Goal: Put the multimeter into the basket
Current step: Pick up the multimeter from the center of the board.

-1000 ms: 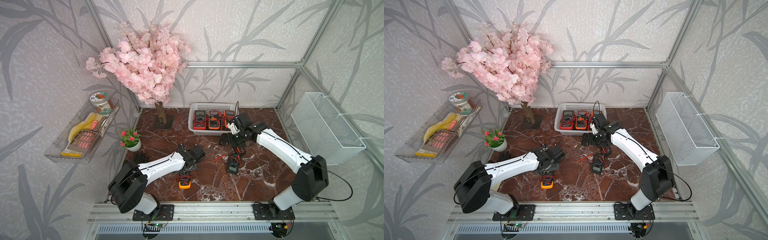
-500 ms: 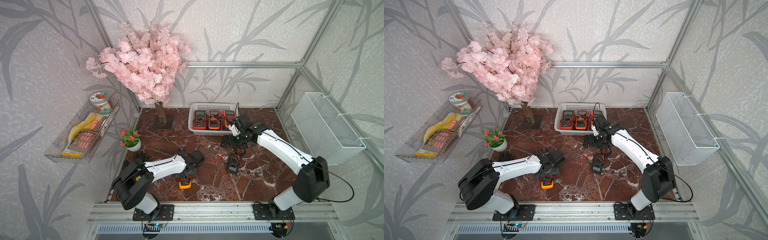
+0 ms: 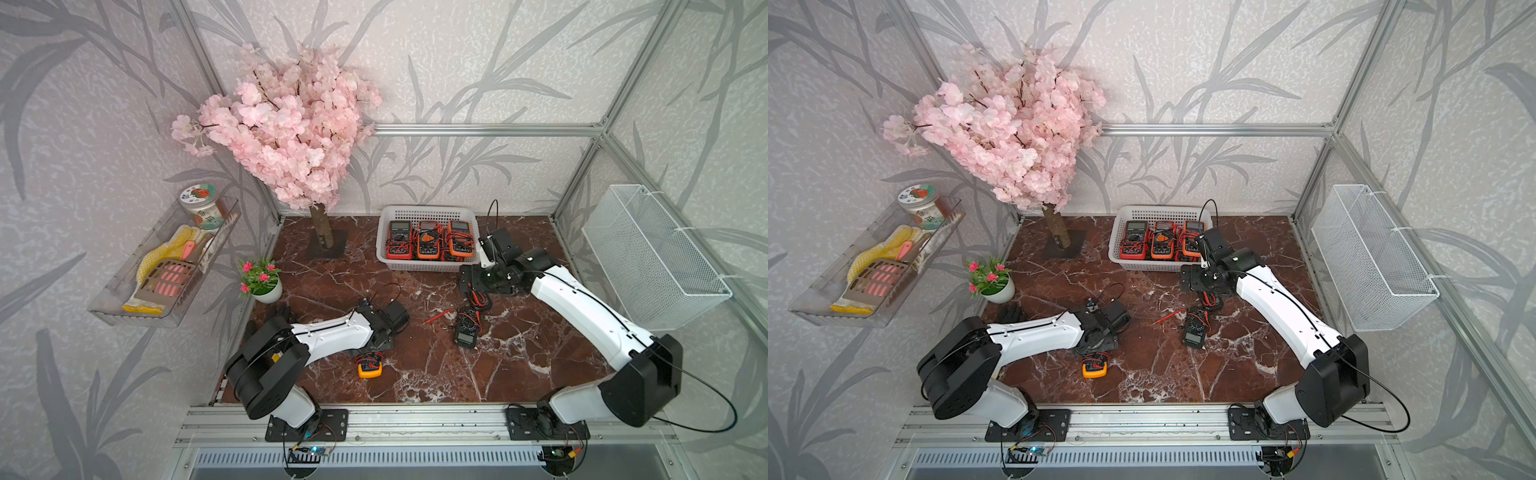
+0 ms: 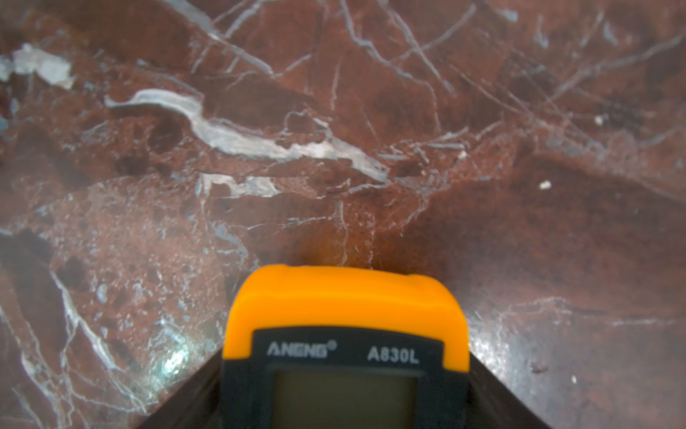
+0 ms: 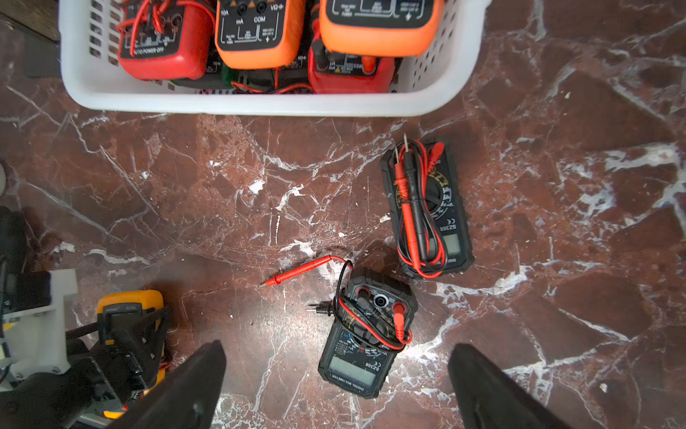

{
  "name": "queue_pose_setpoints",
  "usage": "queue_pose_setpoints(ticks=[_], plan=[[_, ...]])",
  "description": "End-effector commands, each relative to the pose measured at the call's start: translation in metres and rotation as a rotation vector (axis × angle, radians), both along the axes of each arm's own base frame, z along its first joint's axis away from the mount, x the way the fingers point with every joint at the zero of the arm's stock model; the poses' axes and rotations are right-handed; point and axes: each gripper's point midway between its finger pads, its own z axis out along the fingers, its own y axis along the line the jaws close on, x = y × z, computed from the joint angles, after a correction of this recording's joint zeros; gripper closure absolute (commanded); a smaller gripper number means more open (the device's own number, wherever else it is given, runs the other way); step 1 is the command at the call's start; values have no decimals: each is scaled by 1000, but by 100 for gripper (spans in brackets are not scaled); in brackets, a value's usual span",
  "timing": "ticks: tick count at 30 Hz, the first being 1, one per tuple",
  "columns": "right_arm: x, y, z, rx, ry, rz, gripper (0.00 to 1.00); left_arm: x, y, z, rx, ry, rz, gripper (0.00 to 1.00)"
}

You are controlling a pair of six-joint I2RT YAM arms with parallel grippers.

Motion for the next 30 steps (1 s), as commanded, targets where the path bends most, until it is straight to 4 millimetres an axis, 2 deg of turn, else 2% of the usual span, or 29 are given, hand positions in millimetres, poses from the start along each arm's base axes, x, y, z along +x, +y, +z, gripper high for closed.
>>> queue_pose_setpoints(ticks=[1, 4, 6, 9, 15, 19, 23, 30], plan=[[3, -7, 3, 36, -23, -52, 1, -9, 5, -8, 17, 32, -16, 28], [3, -3, 3, 125, -4, -49, 1, -7, 3, -7, 7, 23, -19, 41], [5, -3, 3, 139, -5, -49, 1, -5, 1, -5, 7, 18, -22, 52], [6, -2, 3, 137, -11, -37, 1, 1, -1, 4, 18, 10, -35, 62], [7, 2, 1, 201, 0, -36, 1, 27, -6, 45, 78, -55, -76, 68], [8, 10, 1, 258, 16, -24, 1, 54, -16, 76, 87, -114, -127, 69], [12, 5, -1, 238, 19, -46, 1, 89, -32, 103, 55, -172, -159, 69], [15, -4, -1, 195, 7, -64, 1, 165, -64, 148, 7, -272, -216, 69]])
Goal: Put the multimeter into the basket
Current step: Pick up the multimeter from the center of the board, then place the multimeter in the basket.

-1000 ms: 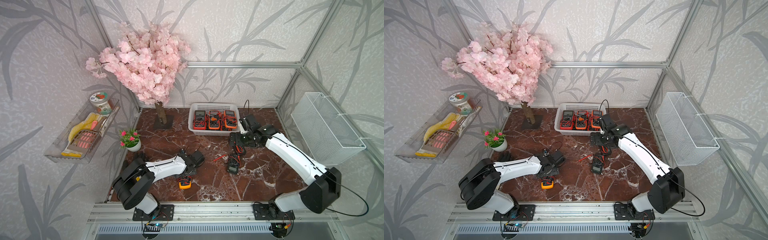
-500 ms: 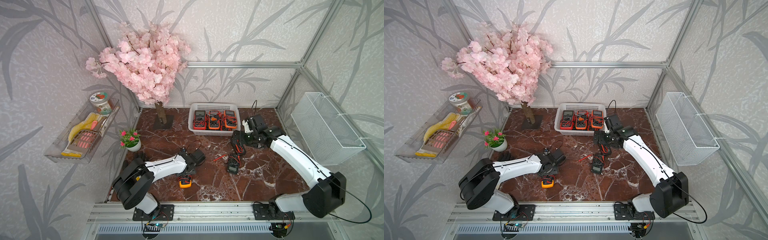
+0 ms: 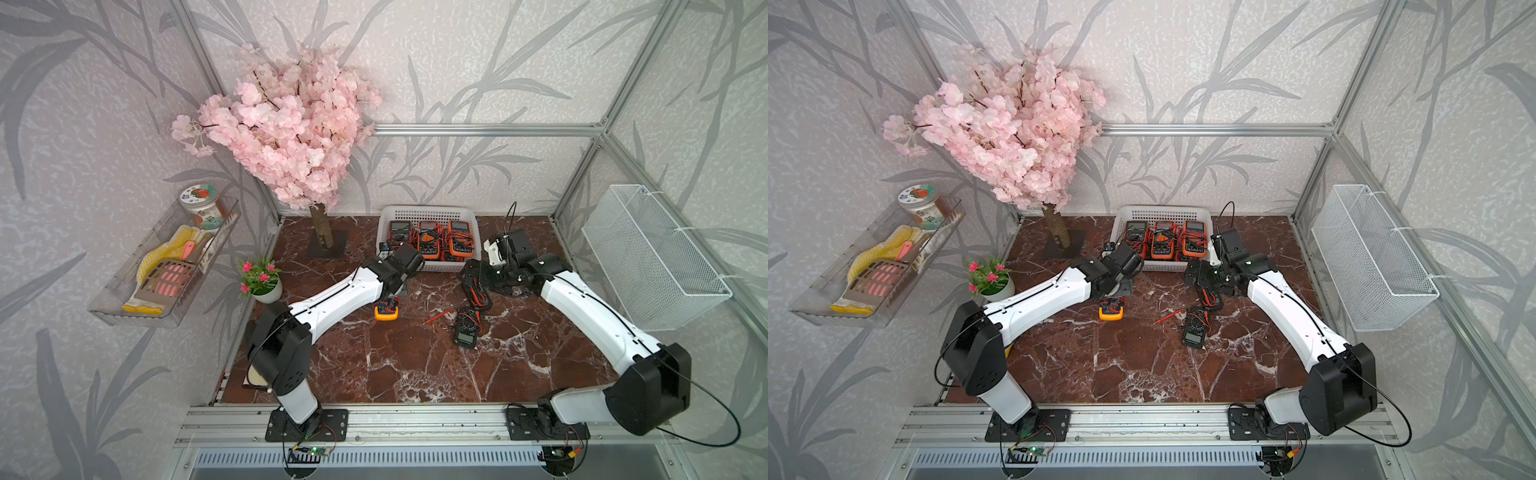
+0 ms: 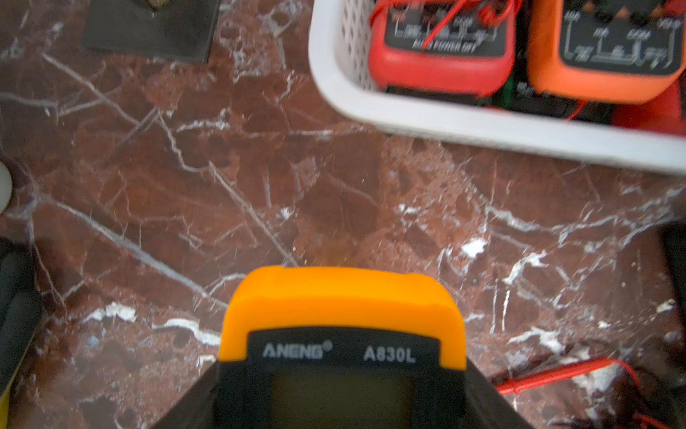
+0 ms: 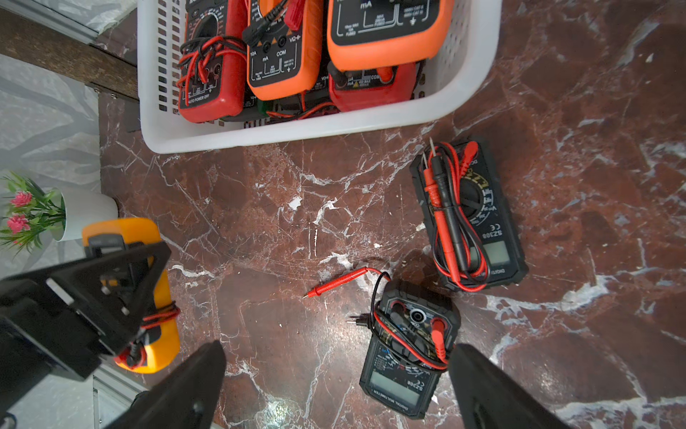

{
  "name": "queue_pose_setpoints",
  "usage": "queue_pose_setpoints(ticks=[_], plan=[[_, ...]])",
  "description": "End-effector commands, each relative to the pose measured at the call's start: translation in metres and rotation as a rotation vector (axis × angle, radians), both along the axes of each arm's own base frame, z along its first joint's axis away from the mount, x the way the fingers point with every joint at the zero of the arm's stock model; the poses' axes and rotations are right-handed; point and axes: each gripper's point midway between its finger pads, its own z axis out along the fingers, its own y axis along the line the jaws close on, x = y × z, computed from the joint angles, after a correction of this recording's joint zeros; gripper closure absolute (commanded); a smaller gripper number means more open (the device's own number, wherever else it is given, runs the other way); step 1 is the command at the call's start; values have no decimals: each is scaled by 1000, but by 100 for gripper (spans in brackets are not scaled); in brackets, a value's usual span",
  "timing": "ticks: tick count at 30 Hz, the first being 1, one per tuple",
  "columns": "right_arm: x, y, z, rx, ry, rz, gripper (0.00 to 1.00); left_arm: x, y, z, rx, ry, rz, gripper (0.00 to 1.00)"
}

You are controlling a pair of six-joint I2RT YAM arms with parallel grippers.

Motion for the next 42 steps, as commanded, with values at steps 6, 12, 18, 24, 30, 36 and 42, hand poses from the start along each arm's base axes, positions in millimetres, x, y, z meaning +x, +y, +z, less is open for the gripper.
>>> queue_pose_setpoints(ticks=[6, 12, 18, 24, 30, 36, 42], plan=[[5, -14, -4, -74, 10, -28, 1, 84, -40, 44, 4, -105, -129, 69], [1, -24, -14, -130, 37, -40, 1, 130, -72, 49, -37, -159, -187, 67], [-5, -28, -20, -164, 55, -27, 1, 163, -97, 49, -92, -207, -215, 66], [-15, -35, -40, -208, 112, -16, 1, 185, -120, 44, -146, -238, -230, 62], [-25, -36, -62, -226, 180, 4, 1, 200, -129, 31, -179, -257, -210, 57], [-35, -34, -79, -219, 228, 13, 1, 202, -133, 8, -195, -223, -196, 46], [-46, -31, -96, -218, 277, 13, 1, 200, -134, -7, -191, -192, -191, 17]])
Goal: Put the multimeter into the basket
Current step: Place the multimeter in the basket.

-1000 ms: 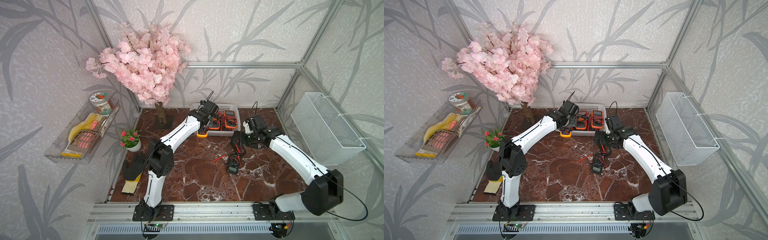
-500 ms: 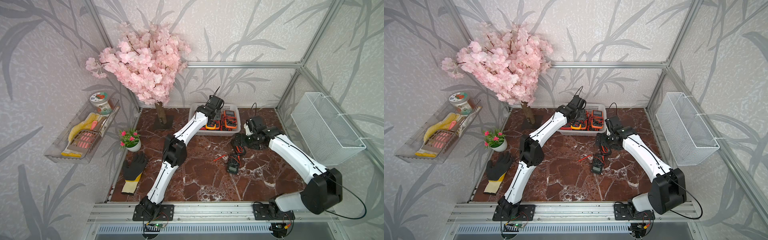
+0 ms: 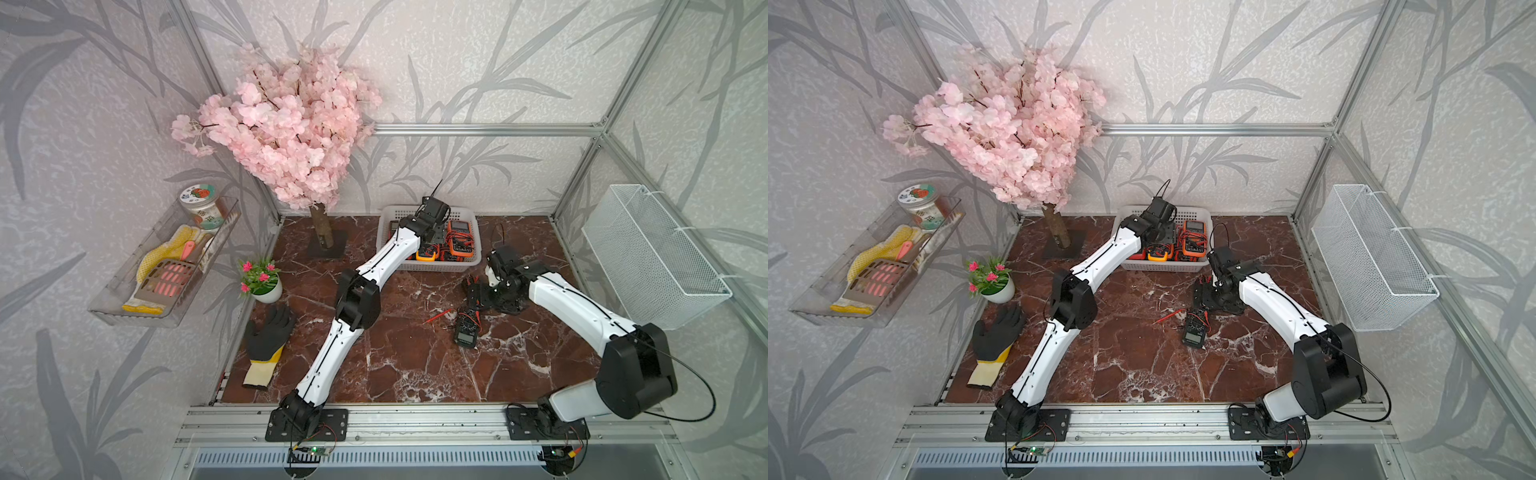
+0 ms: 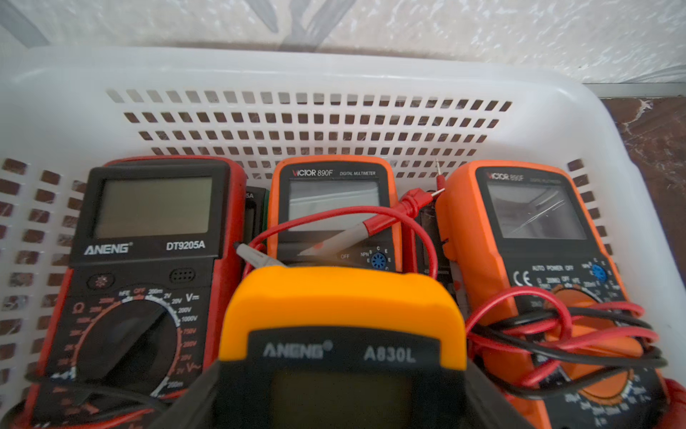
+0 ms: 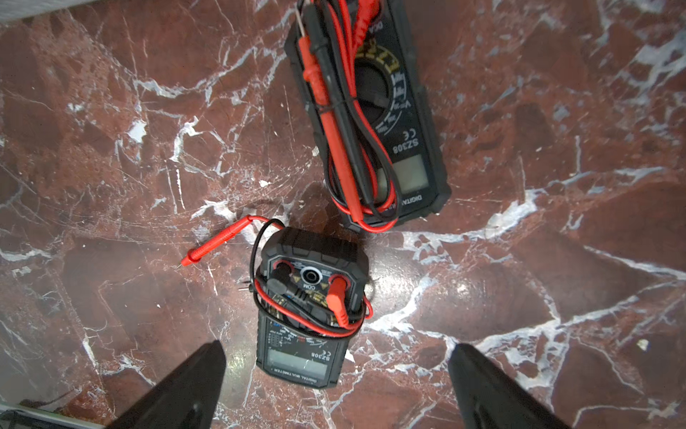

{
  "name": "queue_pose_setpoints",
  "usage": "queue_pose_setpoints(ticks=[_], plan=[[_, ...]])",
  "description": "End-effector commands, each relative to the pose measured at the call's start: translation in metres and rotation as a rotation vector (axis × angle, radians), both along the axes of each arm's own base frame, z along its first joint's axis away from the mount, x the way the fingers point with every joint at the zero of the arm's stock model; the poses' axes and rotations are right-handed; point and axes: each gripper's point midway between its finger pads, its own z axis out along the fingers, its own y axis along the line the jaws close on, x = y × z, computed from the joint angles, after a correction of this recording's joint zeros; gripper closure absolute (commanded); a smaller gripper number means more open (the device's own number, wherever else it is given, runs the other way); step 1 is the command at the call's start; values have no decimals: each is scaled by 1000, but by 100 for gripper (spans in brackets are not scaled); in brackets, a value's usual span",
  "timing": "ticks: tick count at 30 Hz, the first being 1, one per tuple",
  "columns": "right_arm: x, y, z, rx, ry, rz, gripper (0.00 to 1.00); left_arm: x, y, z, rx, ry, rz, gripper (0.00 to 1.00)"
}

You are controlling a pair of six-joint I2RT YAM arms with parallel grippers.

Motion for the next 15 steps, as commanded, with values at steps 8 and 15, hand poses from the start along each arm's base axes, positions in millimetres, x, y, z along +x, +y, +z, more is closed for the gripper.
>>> queue_pose_setpoints(ticks=[8, 15], plan=[[-15, 2, -16, -5, 50, -18, 1, 1, -5, 21, -60, -17, -26, 0], [-12, 3, 1, 10, 12, -24, 1, -11, -7, 48, -93, -23, -31, 0]])
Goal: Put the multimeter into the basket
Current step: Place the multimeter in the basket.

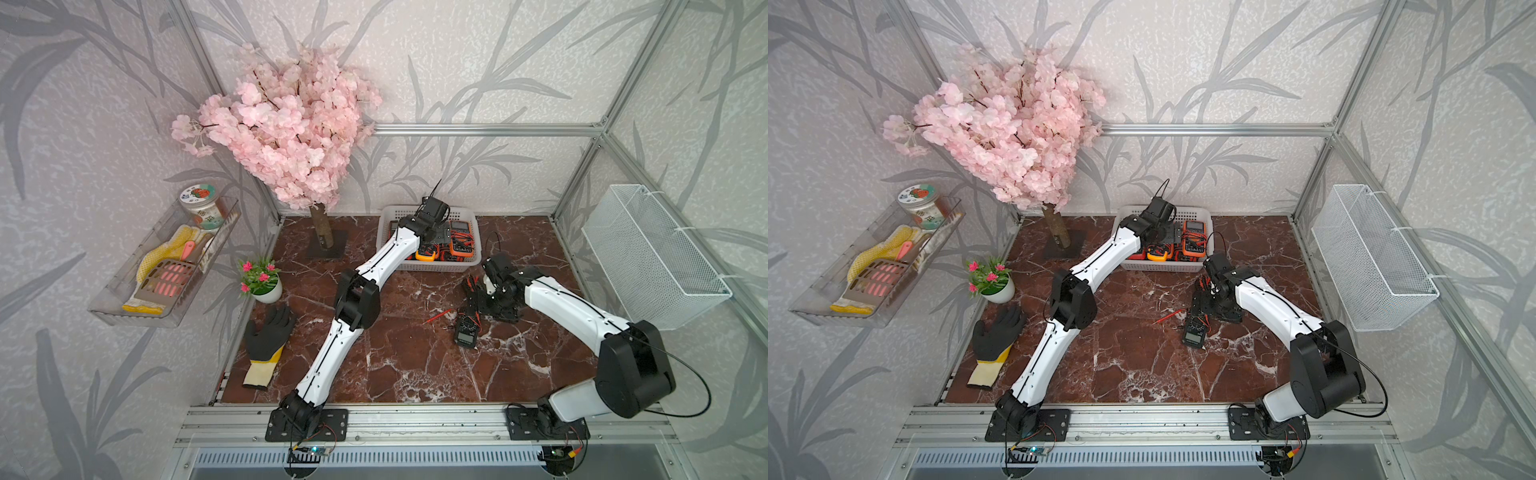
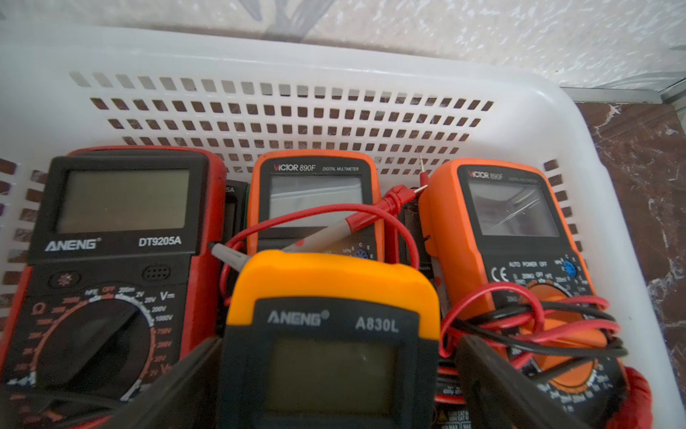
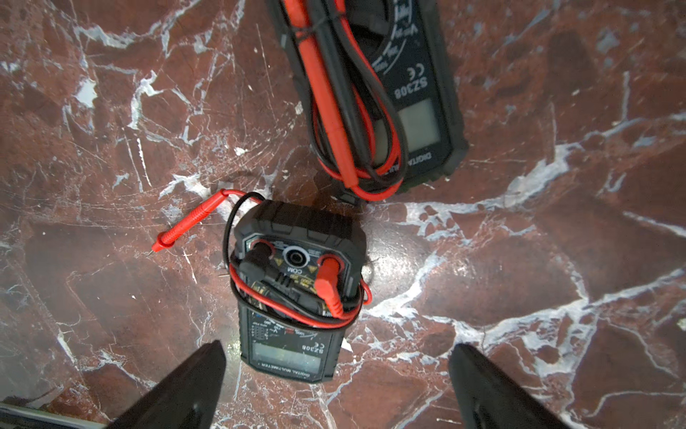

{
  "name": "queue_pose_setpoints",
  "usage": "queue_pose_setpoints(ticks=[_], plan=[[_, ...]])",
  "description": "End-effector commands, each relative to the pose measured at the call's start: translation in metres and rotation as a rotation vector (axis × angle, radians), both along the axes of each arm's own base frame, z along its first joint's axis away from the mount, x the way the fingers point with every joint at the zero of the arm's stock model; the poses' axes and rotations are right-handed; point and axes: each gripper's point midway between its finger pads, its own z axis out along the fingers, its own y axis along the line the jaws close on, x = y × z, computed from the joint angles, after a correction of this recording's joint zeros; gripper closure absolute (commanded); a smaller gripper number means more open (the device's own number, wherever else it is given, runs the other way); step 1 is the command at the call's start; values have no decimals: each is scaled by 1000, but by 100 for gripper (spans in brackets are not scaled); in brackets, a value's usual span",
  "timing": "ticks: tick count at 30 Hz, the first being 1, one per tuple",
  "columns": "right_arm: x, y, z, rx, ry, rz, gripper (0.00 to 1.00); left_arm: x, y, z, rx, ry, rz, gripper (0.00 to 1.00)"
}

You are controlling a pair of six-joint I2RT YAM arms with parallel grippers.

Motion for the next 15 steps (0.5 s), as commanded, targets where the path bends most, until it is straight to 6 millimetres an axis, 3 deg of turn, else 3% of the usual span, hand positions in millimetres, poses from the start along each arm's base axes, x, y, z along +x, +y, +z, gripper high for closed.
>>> queue_pose_setpoints(ticks=[1, 7, 15], plan=[[3, 1, 18, 19, -44, -9, 1, -11, 1, 49, -41, -44, -5, 0], [1, 1, 33, 39, -71, -16, 1, -33, 2, 67, -11, -54, -10, 0], [-6, -5, 45, 69, -82, -45, 1, -90, -7, 62, 42, 22, -41, 0]])
